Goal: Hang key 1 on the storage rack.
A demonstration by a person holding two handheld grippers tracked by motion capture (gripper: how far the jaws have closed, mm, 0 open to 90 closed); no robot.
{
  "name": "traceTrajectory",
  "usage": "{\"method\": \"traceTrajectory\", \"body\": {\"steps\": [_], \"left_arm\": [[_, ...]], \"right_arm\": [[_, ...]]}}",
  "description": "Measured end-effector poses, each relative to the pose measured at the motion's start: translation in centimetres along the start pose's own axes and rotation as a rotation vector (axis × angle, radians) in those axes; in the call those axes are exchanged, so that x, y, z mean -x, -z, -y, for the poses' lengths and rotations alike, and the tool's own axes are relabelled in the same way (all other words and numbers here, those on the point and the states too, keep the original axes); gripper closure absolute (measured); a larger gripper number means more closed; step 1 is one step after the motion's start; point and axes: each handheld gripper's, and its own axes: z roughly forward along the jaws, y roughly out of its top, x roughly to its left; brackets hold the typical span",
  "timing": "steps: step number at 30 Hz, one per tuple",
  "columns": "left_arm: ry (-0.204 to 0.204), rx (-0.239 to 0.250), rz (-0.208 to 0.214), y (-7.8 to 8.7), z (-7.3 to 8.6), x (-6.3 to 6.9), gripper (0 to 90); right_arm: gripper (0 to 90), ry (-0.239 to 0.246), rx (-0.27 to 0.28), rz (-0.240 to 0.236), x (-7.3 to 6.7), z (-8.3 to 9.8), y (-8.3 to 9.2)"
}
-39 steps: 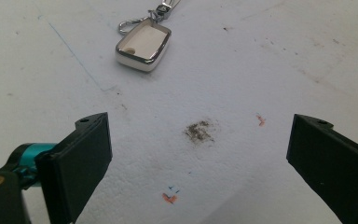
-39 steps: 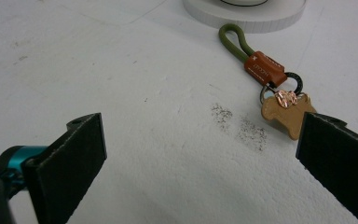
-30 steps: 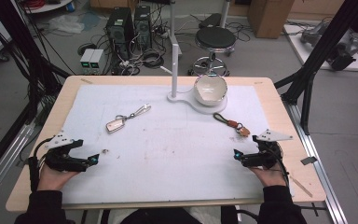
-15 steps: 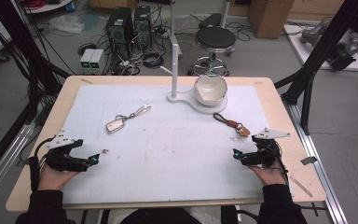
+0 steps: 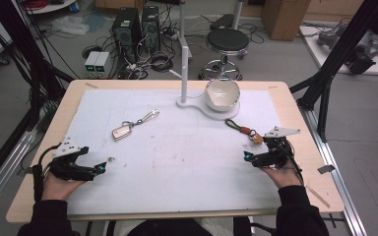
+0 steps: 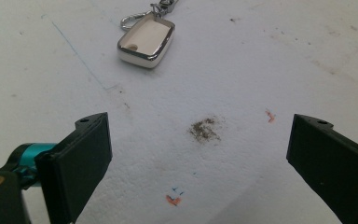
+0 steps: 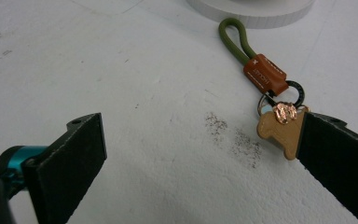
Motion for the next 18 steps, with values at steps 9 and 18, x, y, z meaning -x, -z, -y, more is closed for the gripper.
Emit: {"method": "traceTrajectory", "body": {"steps": [9, 18], "left_arm": [[0.004, 0.006, 0.004, 0.0, 0.0, 0.0, 7.0], [0.003, 0.001, 0.003, 0.0, 0.0, 0.1, 6.7]], "right_arm": [[0.7, 0.035, -0.051, 0.018, 0.8, -2.2, -0.4], [0.8, 0.048, -0.081, 0.029, 1.7, -4.3, -1.1]]}}
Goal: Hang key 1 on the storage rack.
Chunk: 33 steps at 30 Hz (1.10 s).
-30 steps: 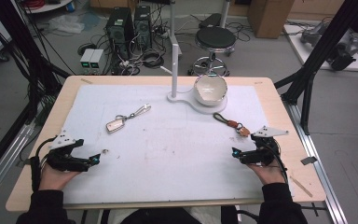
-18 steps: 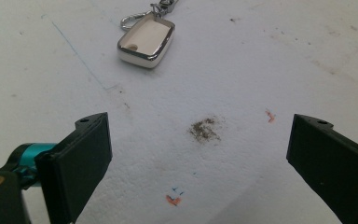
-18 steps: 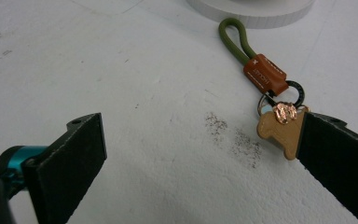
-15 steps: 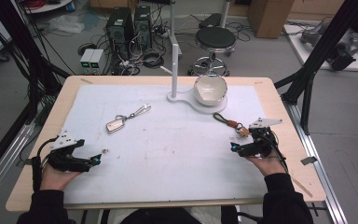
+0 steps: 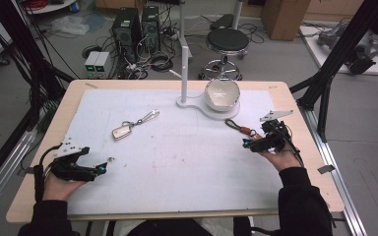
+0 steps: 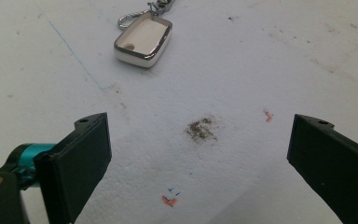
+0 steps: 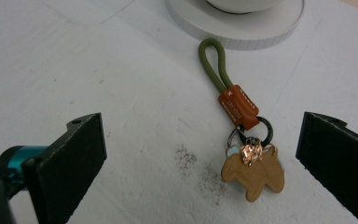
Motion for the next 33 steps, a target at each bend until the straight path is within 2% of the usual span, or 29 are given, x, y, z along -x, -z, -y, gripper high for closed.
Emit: {"method": "traceTrajectory", "body": {"steps": [3, 7, 8, 17, 18, 23, 27, 28, 29, 33], "left_arm": [[0.004, 0.001, 0.001, 0.0, 0.0, -0.1, 6.7], [0.004, -0.001, 0.003, -0.1, 0.0, 0.0, 6.7], [0.003, -0.003, 0.004, -0.1, 0.0, -0.1, 6.7], [0.005, 0.000, 0.008, -0.1, 0.0, -0.1, 6.7], [0.005, -0.001, 0.008, -0.1, 0.0, -0.1, 6.7], [0.008, 0.003, 0.007, 0.0, 0.0, -0.1, 6.7], [0.007, -0.003, 0.009, -0.1, 0.0, -0.1, 6.7], [0.007, -0.004, 0.012, -0.1, 0.0, -0.1, 6.7], [0.007, -0.004, 0.012, -0.1, 0.0, -0.1, 6.7], [0.004, -0.012, 0.017, -0.3, 0.0, -0.1, 6.7]], "right_arm": [[0.8, 0.004, -0.027, -0.002, 0.4, -0.8, -0.4], [0.8, 0.014, -0.036, -0.015, 0.8, -1.6, -0.8], [0.8, 0.018, -0.062, -0.013, 1.0, -2.1, -1.2], [0.8, 0.018, -0.125, -0.021, 2.2, -3.0, -2.8], [0.9, 0.034, -0.144, -0.024, 2.2, -3.3, -3.2], [1.9, 0.050, -0.155, -0.034, 2.3, -4.0, -4.0], [1.9, 0.042, -0.179, -0.036, 2.8, -4.3, -4.9], [1.9, 0.034, -0.201, -0.061, 3.0, -4.4, -5.4], [1.9, 0.034, -0.201, -0.061, 3.0, -4.4, -5.4], [3.2, 0.059, -0.264, -0.065, 3.8, -4.8, -6.8]]}}
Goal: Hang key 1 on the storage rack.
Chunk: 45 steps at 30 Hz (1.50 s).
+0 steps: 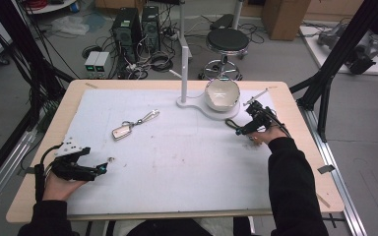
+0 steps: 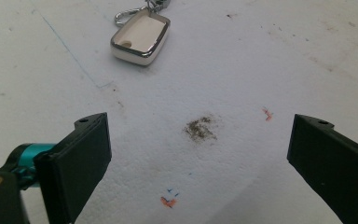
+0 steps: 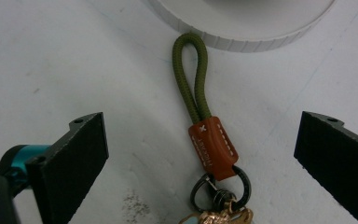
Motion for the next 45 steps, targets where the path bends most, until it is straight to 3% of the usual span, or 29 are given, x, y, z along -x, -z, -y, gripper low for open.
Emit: {"method": "traceTrajectory", "body": {"steps": [4, 5, 6, 7, 9, 13, 14, 15, 17, 20, 21, 22, 26, 31, 37, 45], "left_arm": [[-0.002, 0.000, -0.001, 0.0, 0.0, 0.0, 6.7], [-0.001, 0.002, -0.002, 0.1, 0.0, 0.1, 6.7], [-0.001, 0.002, -0.002, 0.1, 0.0, 0.1, 6.7], [-0.006, -0.001, -0.001, 0.2, 0.0, 0.1, 6.7], [-0.001, 0.006, -0.001, 0.2, 0.0, 0.1, 6.7], [-0.001, 0.010, -0.001, 0.3, 0.1, 0.1, 6.7], [-0.001, 0.011, -0.001, 0.3, 0.1, 0.1, 6.7], [0.000, 0.012, -0.002, 0.3, 0.1, 0.1, 6.7], [0.001, 0.013, -0.002, 0.3, 0.1, 0.1, 6.7], [-0.002, 0.009, -0.002, 0.2, 0.1, 0.1, 6.7], [-0.005, 0.007, -0.002, 0.2, 0.1, 0.1, 6.7], [-0.004, 0.007, -0.003, 0.2, 0.1, 0.1, 6.7], [-0.007, 0.008, -0.001, 0.2, 0.1, 0.0, 6.7], [-0.007, 0.011, -0.003, 0.3, 0.1, 0.1, 6.7], [-0.001, 0.017, -0.009, 0.4, 0.3, 0.2, 6.7], [-0.008, 0.012, -0.006, 0.4, 0.3, 0.2, 6.7]], "right_arm": [[6.2, -0.011, -0.041, -0.017, 0.6, -0.4, -0.6], [15.6, -0.020, -0.045, -0.052, 1.0, -0.5, -0.9], [15.6, -0.020, -0.045, -0.052, 1.0, -0.5, -0.9], [19.1, -0.031, -0.054, -0.082, 1.1, -0.5, -1.0], [23.0, -0.032, -0.116, -0.068, 1.3, -0.2, -1.6], [33.6, -0.030, -0.161, -0.075, 1.6, 0.1, -2.0], [40.2, -0.020, -0.164, -0.072, 1.6, 0.1, -2.0], [40.2, -0.020, -0.164, -0.072, 1.6, 0.1, -2.0], [49.0, -0.004, -0.175, -0.061, 1.3, 0.0, -2.2], [51.9, 0.019, -0.192, -0.035, 1.0, 0.0, -2.3], [55.5, 0.025, -0.193, -0.036, 1.0, 0.0, -2.3], [65.0, 0.038, -0.193, -0.027, 0.7, -0.1, -2.2], [75.2, 0.055, -0.198, -0.021, 0.4, -0.1, -1.9], [77.3, 0.067, -0.192, 0.011, -0.1, 0.0, -1.5], [77.4, 0.042, -0.143, -0.068, -0.2, 0.2, -0.7], [77.4, 0.033, -0.050, -0.122, -1.1, -0.5, 0.9]]}}
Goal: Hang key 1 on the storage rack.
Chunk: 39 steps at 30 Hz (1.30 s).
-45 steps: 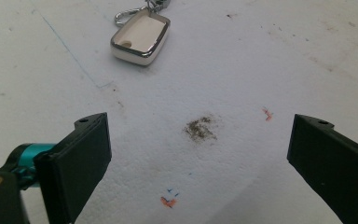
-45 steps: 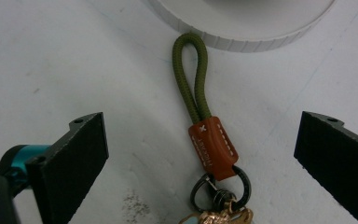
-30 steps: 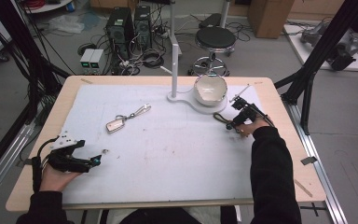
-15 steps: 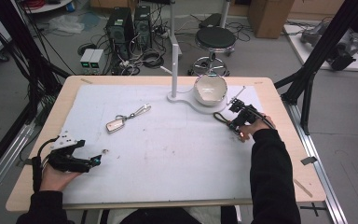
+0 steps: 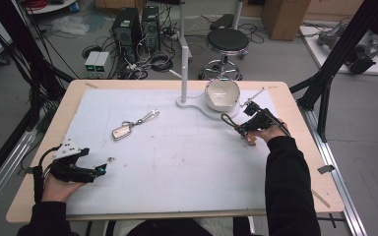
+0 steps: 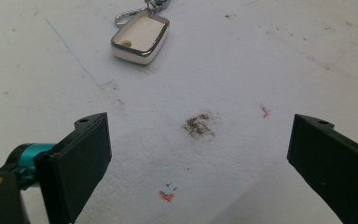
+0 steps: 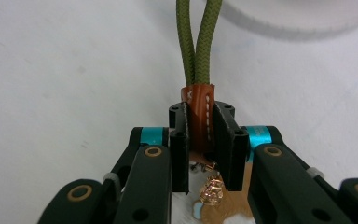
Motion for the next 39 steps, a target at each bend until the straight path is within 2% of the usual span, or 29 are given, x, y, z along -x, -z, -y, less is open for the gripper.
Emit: {"method": "traceTrajectory", "body": {"steps": [5, 7, 10, 13, 15, 25, 29, 39], "left_arm": [[-0.001, -0.001, -0.003, -0.1, 0.0, 0.1, 6.7], [-0.007, -0.003, -0.005, -0.2, -0.1, 0.2, 6.7], [-0.008, -0.002, -0.004, -0.2, -0.1, 0.2, 6.7], [-0.008, -0.004, -0.005, -0.2, -0.1, 0.2, 6.7], [-0.007, -0.004, -0.004, -0.2, -0.1, 0.2, 6.7], [-0.004, -0.002, -0.002, -0.2, -0.1, 0.1, 6.7], [-0.007, -0.006, 0.002, -0.2, -0.1, 0.1, 6.7], [-0.004, -0.002, 0.010, -0.2, -0.2, 0.1, 6.7]], "right_arm": [[77.4, -0.018, 0.144, -0.054, -0.5, -0.7, 1.8], [77.4, -0.046, 0.183, -0.067, -0.5, -0.9, 2.5], [77.4, -0.061, 0.200, -0.073, -0.6, -1.4, 3.3], [77.4, -0.050, 0.218, -0.074, -0.8, -1.9, 3.8], [77.4, -0.057, 0.252, -0.097, -1.0, -2.7, 4.5], [77.3, -0.021, 0.263, -0.103, -2.2, -5.9, 5.9], [77.4, -0.024, 0.282, -0.124, -2.2, -6.4, 6.2], [77.3, -0.013, 0.280, -0.127, -2.2, -8.4, 6.9]]}}
